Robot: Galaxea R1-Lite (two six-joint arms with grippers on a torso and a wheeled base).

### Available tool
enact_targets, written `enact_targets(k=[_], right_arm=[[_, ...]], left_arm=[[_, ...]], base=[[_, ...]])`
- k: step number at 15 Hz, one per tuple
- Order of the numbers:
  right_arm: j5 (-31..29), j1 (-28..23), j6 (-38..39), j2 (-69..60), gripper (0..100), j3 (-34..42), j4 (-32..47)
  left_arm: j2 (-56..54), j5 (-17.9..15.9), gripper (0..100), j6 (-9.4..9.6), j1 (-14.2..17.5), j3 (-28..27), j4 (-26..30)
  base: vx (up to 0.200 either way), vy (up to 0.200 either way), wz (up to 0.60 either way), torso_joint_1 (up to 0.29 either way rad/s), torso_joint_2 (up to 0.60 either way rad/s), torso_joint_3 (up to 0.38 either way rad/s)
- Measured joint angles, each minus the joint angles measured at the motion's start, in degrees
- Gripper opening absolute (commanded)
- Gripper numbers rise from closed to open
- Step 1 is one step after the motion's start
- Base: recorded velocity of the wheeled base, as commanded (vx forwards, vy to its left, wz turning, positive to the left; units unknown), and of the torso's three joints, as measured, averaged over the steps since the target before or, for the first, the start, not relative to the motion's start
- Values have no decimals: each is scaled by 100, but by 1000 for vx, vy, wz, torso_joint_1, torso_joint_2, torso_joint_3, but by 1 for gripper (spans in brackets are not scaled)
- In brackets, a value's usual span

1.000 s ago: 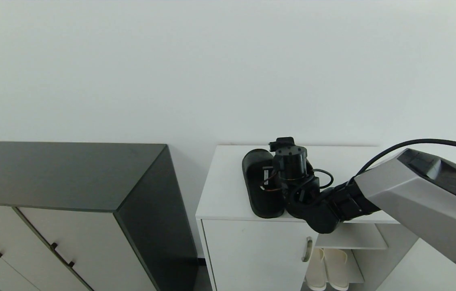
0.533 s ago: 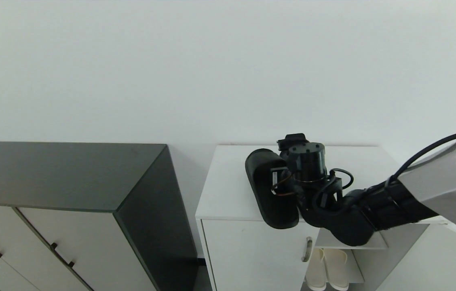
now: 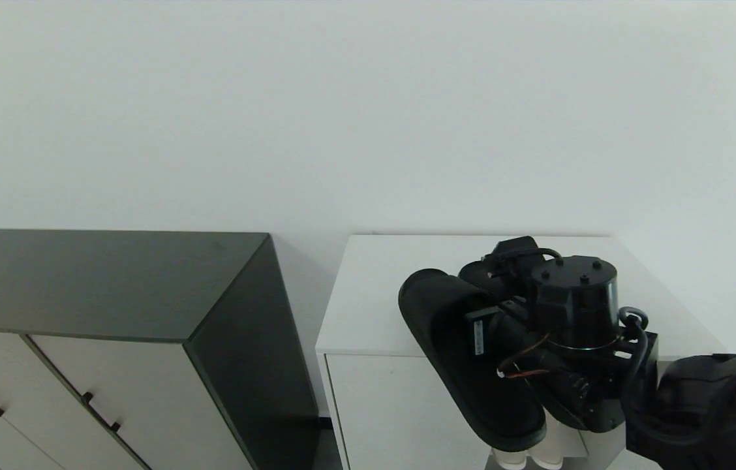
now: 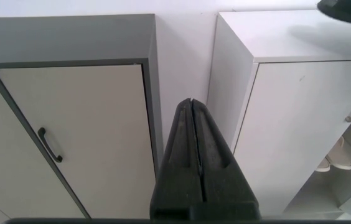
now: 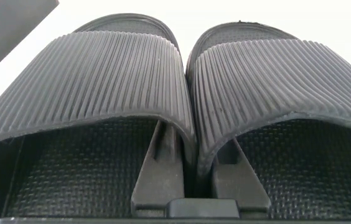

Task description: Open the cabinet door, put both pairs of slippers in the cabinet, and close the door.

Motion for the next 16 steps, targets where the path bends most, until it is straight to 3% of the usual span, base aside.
enact_targets(k=[5,16], right_arm=[[2,63,11,-158,0,93,-2],[0,77,9,-178,0,137,-15]], left_arm=[[0,0,0,-2,0,0,2],[0,10,0,-11,0,0,-4]], base=[[0,0,0,0,0,0],[-200,0,0,3,2,2]])
